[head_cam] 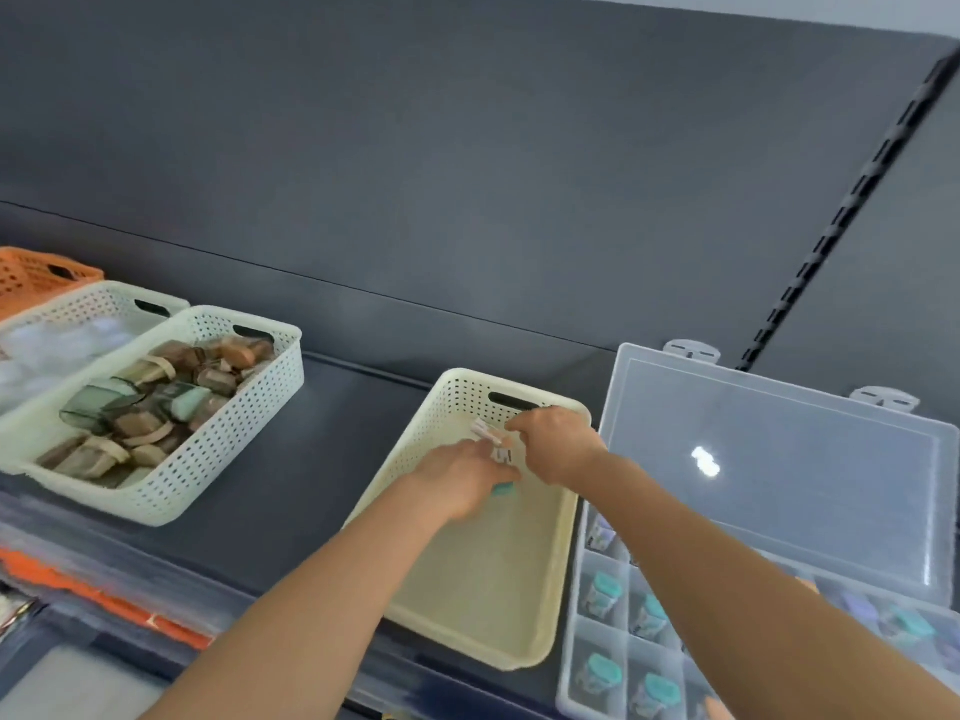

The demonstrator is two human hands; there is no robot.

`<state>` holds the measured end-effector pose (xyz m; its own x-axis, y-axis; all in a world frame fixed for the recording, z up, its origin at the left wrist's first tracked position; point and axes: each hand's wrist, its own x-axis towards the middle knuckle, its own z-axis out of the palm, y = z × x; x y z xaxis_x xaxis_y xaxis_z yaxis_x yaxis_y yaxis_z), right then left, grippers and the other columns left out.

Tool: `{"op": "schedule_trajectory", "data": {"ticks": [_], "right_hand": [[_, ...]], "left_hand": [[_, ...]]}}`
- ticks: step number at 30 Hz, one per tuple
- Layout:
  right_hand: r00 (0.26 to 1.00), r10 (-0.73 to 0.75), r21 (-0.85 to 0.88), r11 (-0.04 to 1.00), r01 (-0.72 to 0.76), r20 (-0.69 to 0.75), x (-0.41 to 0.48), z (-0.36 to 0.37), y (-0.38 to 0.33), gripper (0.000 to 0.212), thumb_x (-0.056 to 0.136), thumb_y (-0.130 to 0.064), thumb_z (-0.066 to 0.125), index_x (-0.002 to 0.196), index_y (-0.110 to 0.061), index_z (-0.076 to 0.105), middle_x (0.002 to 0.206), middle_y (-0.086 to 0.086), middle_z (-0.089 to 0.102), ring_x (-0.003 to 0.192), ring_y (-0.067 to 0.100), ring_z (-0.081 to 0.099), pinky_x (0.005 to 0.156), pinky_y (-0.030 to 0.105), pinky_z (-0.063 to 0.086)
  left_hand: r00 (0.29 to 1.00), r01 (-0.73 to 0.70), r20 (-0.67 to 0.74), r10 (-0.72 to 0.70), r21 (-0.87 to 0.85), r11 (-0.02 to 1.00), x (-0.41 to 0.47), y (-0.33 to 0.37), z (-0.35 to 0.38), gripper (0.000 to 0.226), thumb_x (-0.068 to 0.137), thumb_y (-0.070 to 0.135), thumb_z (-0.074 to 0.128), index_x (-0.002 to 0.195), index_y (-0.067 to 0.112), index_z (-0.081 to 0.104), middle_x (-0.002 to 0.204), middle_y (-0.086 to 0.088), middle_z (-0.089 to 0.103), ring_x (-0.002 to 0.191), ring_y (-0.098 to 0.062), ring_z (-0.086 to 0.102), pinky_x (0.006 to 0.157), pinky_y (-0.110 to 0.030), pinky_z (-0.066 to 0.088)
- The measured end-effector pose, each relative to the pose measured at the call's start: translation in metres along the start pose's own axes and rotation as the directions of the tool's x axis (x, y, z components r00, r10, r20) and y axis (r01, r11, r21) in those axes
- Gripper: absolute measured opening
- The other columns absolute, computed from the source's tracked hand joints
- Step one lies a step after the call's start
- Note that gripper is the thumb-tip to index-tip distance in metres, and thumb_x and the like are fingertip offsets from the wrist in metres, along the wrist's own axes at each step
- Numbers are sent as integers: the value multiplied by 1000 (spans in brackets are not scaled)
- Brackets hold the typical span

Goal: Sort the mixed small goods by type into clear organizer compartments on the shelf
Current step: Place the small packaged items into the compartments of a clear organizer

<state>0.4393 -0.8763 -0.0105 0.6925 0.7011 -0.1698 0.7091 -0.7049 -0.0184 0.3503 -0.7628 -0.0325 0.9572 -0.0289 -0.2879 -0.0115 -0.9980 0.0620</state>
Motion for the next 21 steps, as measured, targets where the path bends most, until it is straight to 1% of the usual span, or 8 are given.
{"op": "schedule_trajectory", "data": {"ticks": [2,4,6,9,12,16,19,21], "right_hand": [[998,26,-14,1000,-25,49,12,5,-2,38,90,-11,48,122,-28,57,124,-1,60,112,23,57,83,32,47],[996,67,-20,998,-66,58,23,11,-5,22,91,-15,49,108,-20,62,115,2,63,103,25,59,76,32,48],[992,116,-22,993,-116,49,32,16,-10,18,94,-23,48,100,-13,62,105,5,64,94,26,61,67,31,45],[984,176,-32,984,-176,14,39,21,-18,29,96,-35,49,97,-9,62,98,6,64,91,27,62,63,30,42],[977,210,-44,977,-211,-20,43,22,-23,20,94,-27,53,101,-10,61,101,5,65,93,26,63,63,30,43],[975,219,28,975,-219,-37,39,19,-21,21,91,-24,56,110,-14,55,105,5,63,96,26,61,64,31,42],[970,224,114,970,-213,-96,27,14,-15,17,87,-15,57,104,-16,56,100,5,64,89,26,61,63,30,44],[961,227,208,959,-193,-157,15,10,-11,13,86,-18,60,98,-17,57,96,5,64,87,25,60,65,30,47]], "left_hand": [[999,-17,-29,15,-37,999,3,-6,0,34,95,23,50,129,28,53,134,-9,44,115,-32,48,83,-32,37],[999,2,-33,-4,-57,998,5,-11,1,25,92,28,57,116,20,60,123,-10,49,108,-31,51,77,-32,38],[999,30,-23,-31,-33,999,6,-16,2,23,92,27,56,110,14,64,116,-11,50,101,-32,52,69,-33,35],[995,63,-71,-68,-73,995,6,-21,4,18,91,14,54,105,6,61,109,-13,55,87,-30,53,64,-34,32],[984,89,-136,-115,-187,978,5,-24,3,25,86,9,59,109,5,51,96,-10,59,77,-26,50,59,-32,30],[989,111,-77,-128,-198,974,3,-25,1,23,79,16,67,100,7,62,100,-9,60,85,-26,57,61,-31,36],[986,115,-87,-143,-273,955,2,-25,0,16,78,14,68,93,10,66,99,-7,62,88,-24,58,66,-31,42],[977,131,-110,-184,-374,918,-1,-24,-2,17,78,16,70,94,16,64,99,0,61,88,-19,55,67,-29,41]]}}
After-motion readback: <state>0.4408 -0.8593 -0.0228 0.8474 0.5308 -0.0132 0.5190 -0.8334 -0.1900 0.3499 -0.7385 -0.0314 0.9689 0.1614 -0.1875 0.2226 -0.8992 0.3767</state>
